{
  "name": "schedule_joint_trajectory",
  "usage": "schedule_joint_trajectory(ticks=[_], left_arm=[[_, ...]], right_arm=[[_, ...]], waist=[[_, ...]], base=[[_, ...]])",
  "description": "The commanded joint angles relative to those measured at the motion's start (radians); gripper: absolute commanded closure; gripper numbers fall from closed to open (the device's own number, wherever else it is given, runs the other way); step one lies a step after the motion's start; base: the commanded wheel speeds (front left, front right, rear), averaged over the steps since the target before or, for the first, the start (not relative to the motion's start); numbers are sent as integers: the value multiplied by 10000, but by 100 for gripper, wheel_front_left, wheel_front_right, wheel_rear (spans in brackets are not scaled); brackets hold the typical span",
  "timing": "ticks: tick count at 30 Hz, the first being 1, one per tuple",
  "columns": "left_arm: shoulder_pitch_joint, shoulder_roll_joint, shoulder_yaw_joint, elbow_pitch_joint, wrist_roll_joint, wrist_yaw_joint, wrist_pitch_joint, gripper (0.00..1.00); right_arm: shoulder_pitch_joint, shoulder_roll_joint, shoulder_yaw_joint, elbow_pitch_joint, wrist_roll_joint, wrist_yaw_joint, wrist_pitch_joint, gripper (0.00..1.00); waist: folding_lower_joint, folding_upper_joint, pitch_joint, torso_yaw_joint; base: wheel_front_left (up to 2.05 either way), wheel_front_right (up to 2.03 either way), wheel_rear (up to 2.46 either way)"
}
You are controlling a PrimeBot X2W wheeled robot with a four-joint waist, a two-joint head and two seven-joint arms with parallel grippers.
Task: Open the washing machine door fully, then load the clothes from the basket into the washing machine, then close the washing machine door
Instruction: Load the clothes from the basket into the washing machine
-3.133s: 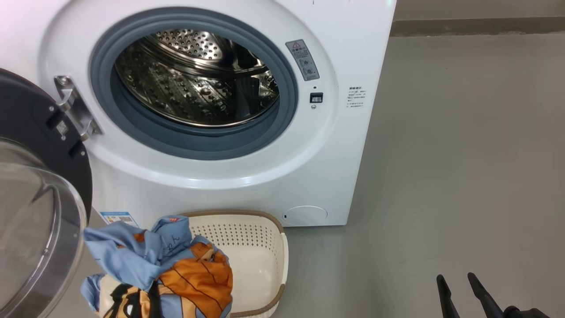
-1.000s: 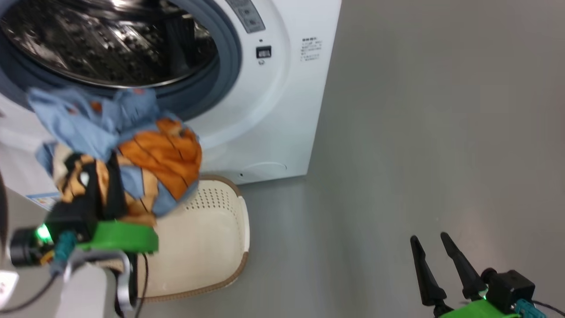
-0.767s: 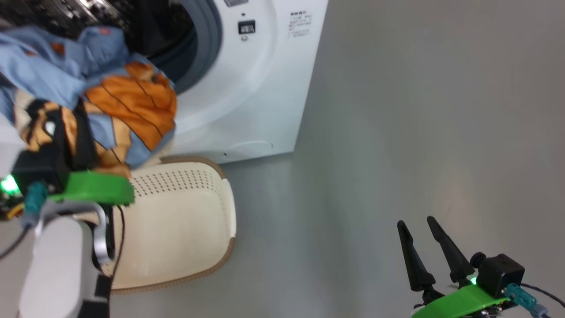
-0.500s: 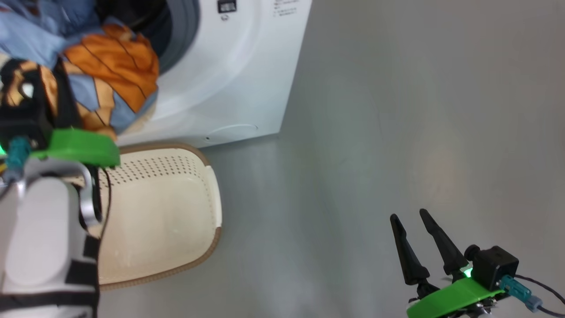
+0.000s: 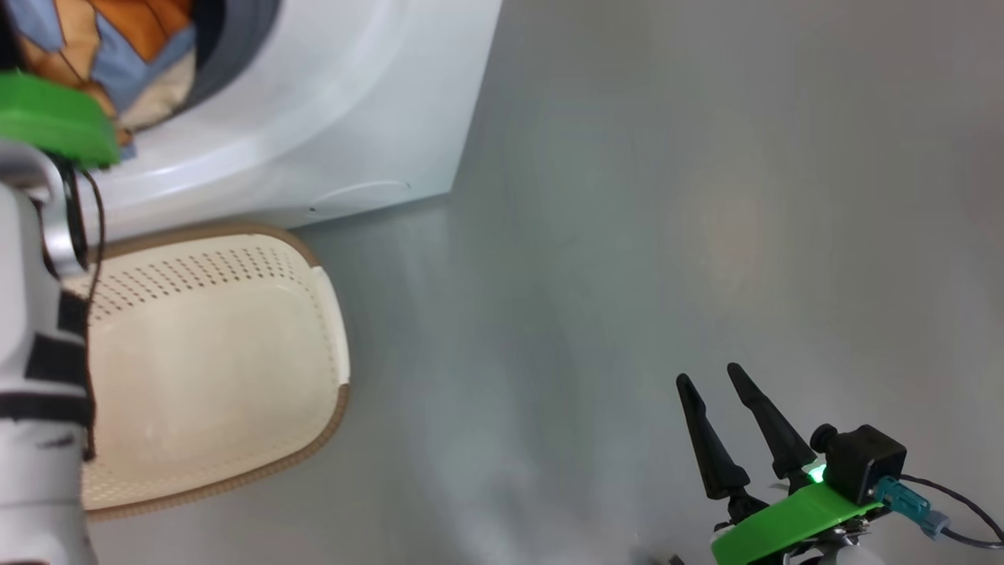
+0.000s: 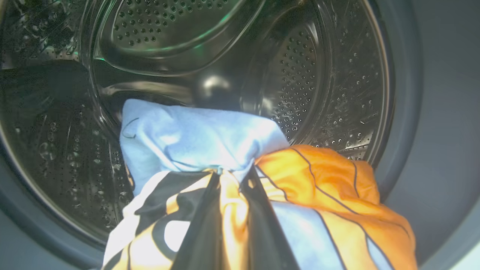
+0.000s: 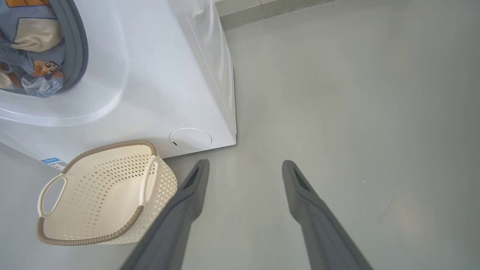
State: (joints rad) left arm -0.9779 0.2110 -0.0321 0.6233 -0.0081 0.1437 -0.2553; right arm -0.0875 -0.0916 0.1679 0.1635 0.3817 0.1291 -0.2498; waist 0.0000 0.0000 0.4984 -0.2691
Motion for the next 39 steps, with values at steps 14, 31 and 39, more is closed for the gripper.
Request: schedule_joint_trajectory(ticks=[14,31,39], left_arm=[[-2865,1354,-379,548,669,206,-65,100],[-3613,2248,-655,135,666,826,-65,100],[-3666,2571,-699,-360,476,891,-65,100]], right_arm=[[-417,-459,516,-67,482,16,-120,0],[-502,-449,510,-20,791,16,-120,0],[-430,-498,479,-60,805,16,-120,0]], waist=[[0,0,1804,-752],[0,0,2500,-1010],[0,0,2600,-1141]], base=[[0,0,0],[0,0,0],[0,0,0]])
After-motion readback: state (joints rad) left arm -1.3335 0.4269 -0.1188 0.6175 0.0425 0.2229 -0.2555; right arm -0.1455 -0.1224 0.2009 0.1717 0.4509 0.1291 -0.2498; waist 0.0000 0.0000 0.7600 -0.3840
